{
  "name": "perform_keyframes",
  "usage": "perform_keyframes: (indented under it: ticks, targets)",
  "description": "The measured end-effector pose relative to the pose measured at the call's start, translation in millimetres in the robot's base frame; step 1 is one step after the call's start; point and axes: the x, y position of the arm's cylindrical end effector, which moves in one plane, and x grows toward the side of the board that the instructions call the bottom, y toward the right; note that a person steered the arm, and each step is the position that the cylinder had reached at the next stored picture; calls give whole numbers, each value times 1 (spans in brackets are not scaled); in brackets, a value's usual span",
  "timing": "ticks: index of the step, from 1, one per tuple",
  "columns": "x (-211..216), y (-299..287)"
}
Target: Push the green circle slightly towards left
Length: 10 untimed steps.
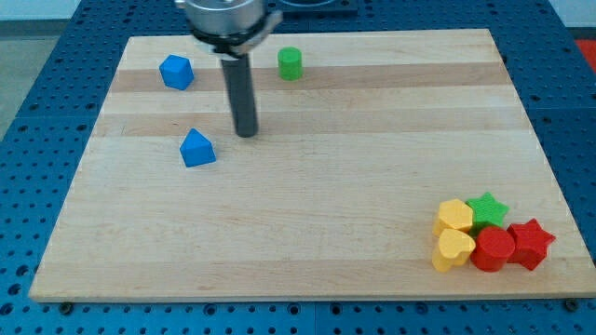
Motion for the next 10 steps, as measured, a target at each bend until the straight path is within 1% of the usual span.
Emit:
perform_keyframes:
  ticks: [1,2,3,4,6,7,8,10]
  targets:
    - [0,-56]
    - [3,-96]
    - [26,-94]
    - [55,-64]
    - [78,48]
    - [87,86]
    - [91,67]
    - [91,-31]
